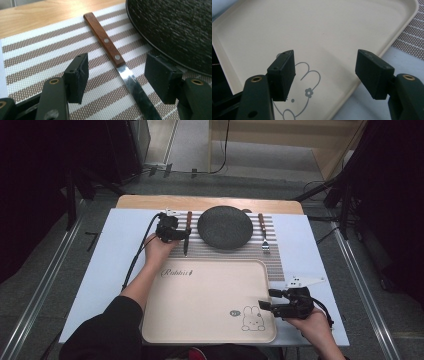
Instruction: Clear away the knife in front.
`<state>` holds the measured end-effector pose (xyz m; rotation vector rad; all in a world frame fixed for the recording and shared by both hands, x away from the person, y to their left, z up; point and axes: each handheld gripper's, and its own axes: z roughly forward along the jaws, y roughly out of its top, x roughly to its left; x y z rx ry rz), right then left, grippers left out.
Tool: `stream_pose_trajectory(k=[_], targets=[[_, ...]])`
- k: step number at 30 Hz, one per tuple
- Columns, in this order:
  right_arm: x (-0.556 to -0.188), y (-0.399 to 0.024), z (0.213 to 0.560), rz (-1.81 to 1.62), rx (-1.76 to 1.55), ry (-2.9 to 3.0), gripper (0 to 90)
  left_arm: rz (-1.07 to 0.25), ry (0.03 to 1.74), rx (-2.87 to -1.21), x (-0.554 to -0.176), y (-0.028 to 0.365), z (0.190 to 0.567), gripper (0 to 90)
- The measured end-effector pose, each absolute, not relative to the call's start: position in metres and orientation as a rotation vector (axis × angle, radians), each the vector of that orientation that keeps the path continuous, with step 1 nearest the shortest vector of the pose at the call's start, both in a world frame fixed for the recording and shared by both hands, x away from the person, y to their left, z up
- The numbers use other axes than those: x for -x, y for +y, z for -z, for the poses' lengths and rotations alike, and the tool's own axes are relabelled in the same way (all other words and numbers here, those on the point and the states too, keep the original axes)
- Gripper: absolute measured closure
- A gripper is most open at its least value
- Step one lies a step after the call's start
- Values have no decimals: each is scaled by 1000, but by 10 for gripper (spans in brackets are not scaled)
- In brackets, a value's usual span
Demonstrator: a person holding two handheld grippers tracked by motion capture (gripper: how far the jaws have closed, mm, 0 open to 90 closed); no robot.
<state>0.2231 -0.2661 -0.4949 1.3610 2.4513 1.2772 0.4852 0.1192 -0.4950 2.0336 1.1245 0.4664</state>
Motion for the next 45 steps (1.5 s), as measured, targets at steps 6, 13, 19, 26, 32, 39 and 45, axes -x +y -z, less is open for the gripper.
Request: stream_pose_trajectory(k=[6, 13, 19, 26, 32, 39, 45], targets=[[-223, -266, 495, -1280, -1355, 2449, 313, -469, 1143, -2021, -488, 118, 496, 356], [-223, -266, 495, -1279, -1357, 2447, 313, -465, 1167, -2043, -495, 109, 501, 357], [-223, -267, 495, -1279, -1361, 2446, 313, -473, 1173, -2030, -498, 105, 505, 356], [-223, -267, 496, -1283, -1357, 2444, 313, -487, 1193, -2038, -501, 103, 511, 356], [-223, -267, 496, -1280, -1359, 2445, 313, -527, 1193, -2052, -500, 100, 511, 376], [-223, -267, 496, -1275, -1355, 2446, 313, -564, 1162, -2081, -497, 96, 511, 488], [-224, -267, 496, -1273, -1351, 2447, 314, -557, 1203, -2052, -496, 93, 511, 581]])
